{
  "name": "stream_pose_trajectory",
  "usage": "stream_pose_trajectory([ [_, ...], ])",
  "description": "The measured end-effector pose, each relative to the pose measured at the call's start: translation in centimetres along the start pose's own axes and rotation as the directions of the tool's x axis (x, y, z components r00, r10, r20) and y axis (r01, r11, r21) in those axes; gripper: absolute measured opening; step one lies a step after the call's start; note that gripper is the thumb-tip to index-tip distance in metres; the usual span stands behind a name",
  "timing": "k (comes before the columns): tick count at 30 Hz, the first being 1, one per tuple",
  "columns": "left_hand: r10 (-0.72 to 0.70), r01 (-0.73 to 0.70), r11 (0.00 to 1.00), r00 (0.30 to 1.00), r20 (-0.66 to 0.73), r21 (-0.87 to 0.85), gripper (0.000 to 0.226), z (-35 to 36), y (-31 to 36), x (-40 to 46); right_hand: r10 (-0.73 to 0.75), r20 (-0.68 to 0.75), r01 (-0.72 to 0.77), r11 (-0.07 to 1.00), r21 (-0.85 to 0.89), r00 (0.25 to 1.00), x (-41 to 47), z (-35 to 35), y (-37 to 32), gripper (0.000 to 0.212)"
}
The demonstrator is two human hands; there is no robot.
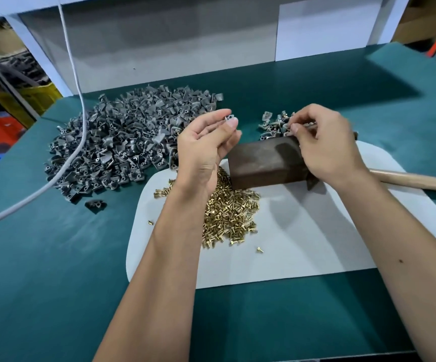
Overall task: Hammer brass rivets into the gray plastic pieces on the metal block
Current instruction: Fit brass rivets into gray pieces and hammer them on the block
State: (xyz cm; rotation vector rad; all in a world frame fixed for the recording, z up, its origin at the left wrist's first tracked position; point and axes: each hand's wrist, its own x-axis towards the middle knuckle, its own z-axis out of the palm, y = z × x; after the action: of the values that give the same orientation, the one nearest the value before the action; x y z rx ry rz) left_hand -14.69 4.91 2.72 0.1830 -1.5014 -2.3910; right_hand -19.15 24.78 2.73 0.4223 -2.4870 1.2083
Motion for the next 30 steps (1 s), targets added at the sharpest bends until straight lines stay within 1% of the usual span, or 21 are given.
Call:
stream_pose_trajectory([
  [3, 0.002, 0.000, 0.999, 0.999, 0.036, -0.041, 0.021, -0.1, -0.2, -0.1, -0.035, -0.070, 0.034, 0.999, -0.009, 0.997, 0.0, -0.1, -0.1, 0.011],
  [6, 0.014, -0.017, 1.000, 0.995, 0.099, 0.024, 0.026, 0.0, -0.5, -0.4, -0.062, -0.117, 0.075, 0.991, 0.111, 0.991, -0.3, -0.1, -1.0, 0.011],
  [9, 0.028, -0.046, 0.994, 0.984, 0.177, 0.097, 0.028, 0.0, -0.6, -0.7, -0.082, -0.080, 0.098, 0.970, 0.223, 0.993, -0.9, 0.5, -2.0, 0.010],
  [13, 0.036, -0.072, 0.988, 0.966, 0.256, 0.133, 0.029, 0.0, -0.6, -0.7, -0.074, -0.004, 0.070, 0.931, 0.358, 0.997, -1.5, 1.2, -2.9, 0.010],
  [16, 0.023, -0.058, 0.992, 0.955, 0.294, 0.109, 0.028, 0.1, -0.5, -0.8, -0.095, -0.011, 0.092, 0.924, 0.372, 0.995, -1.6, 1.3, -3.2, 0.009],
  [19, 0.026, -0.051, 0.996, 0.951, 0.309, 0.075, 0.028, 0.0, -0.5, -0.8, -0.123, -0.062, 0.137, 0.934, 0.331, 0.990, -1.7, 1.4, -3.5, 0.011],
  [24, 0.031, -0.062, 0.994, 0.951, 0.308, 0.090, 0.030, 0.1, -0.6, -0.8, -0.006, -0.050, 0.028, 0.890, 0.455, 0.999, -1.9, 2.0, -3.9, 0.010],
  [27, 0.045, -0.071, 0.994, 0.955, 0.293, 0.078, 0.034, 0.1, -0.6, -0.8, 0.009, -0.031, 0.006, 0.896, 0.444, 0.999, -1.9, 2.0, -3.7, 0.009],
  [30, 0.063, -0.090, 0.993, 0.955, 0.289, 0.081, 0.032, 0.0, -0.7, -0.6, -0.003, -0.033, 0.016, 0.911, 0.412, 0.999, -1.9, 2.0, -3.6, 0.009],
])
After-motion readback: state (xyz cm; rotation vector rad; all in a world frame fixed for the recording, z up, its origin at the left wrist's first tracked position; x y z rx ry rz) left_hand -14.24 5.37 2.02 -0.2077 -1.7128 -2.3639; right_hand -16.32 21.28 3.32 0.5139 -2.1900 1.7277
